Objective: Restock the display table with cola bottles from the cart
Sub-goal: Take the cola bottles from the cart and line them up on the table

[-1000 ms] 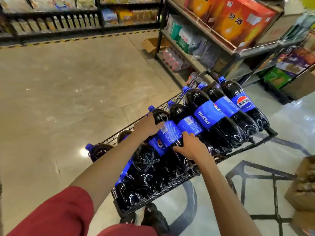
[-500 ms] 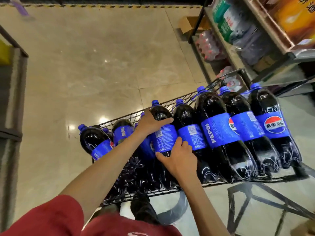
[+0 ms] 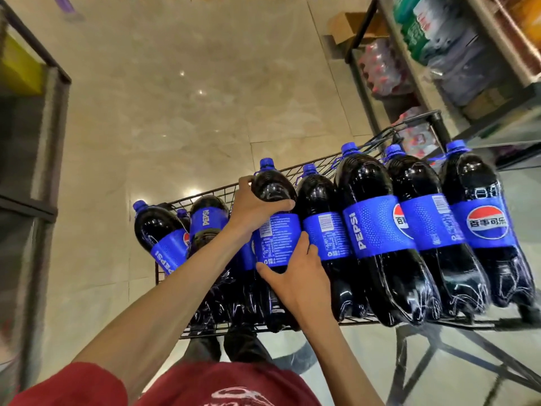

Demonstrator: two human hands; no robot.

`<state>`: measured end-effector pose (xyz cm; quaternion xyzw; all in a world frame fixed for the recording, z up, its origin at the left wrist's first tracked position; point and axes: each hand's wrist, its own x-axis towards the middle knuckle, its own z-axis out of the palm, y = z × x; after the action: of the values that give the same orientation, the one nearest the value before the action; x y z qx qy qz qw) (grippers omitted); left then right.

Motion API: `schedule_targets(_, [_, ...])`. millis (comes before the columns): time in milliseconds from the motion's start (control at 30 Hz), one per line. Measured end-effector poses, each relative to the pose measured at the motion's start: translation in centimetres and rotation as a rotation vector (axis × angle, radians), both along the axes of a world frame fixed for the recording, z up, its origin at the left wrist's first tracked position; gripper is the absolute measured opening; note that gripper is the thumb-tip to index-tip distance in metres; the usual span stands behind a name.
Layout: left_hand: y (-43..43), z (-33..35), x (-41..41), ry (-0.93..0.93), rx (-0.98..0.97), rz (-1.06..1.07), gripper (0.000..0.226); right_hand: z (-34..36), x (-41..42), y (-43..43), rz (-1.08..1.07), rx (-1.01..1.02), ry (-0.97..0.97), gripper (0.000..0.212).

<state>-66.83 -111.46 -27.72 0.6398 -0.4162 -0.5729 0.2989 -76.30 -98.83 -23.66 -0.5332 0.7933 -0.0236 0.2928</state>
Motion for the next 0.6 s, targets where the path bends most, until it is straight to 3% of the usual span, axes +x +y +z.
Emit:
schedule_targets(100, [0.7, 0.6, 0.5, 0.037, -0.049, -0.012, 0.091, -0.7, -0.6, 0.4, -0.091, -0.034, -0.239, 0.116])
schedule_targets(300, [2.4, 2.1, 1.4, 0.097, -0.114, -0.080, 0.096, -0.8, -2.5, 0.5, -0.221, -0.012, -0.616, 0.089])
schedule_targets(600, [3.3, 3.2, 2.8, 0.156, -0.177, -0.042, 0.099, -1.4, -2.8, 1.5, -0.179, 0.081, -0.695, 0.088])
